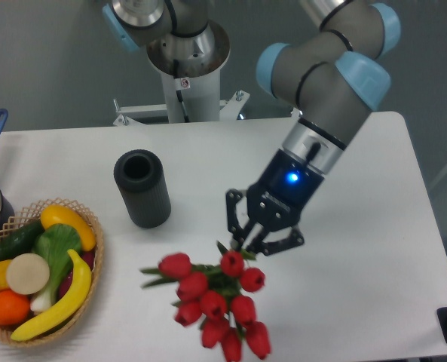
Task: Insert the flowers into the vase
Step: 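Carry the red tulips up and over toward the black vase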
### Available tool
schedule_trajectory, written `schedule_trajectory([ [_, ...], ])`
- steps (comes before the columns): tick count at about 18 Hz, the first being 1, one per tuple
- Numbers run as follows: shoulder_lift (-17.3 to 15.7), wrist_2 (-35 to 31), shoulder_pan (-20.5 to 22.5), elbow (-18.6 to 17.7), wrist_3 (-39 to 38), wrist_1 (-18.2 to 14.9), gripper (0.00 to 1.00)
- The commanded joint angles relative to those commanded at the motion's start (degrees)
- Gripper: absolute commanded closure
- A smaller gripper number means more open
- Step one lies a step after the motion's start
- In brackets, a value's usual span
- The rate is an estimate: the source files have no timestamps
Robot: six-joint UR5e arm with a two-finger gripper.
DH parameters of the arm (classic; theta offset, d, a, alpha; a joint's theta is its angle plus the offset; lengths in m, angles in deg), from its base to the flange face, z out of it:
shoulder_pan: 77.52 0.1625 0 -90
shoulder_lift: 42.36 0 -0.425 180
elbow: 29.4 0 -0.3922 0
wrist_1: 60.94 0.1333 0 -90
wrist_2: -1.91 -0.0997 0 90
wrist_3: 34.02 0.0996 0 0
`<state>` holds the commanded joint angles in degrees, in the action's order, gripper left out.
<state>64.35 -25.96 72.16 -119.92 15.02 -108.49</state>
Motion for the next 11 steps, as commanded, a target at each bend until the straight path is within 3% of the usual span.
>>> schedule_trajectory([
  [11,-6.86,5.98,-1.58,-3.52,3.60,0.09,1.00],
])
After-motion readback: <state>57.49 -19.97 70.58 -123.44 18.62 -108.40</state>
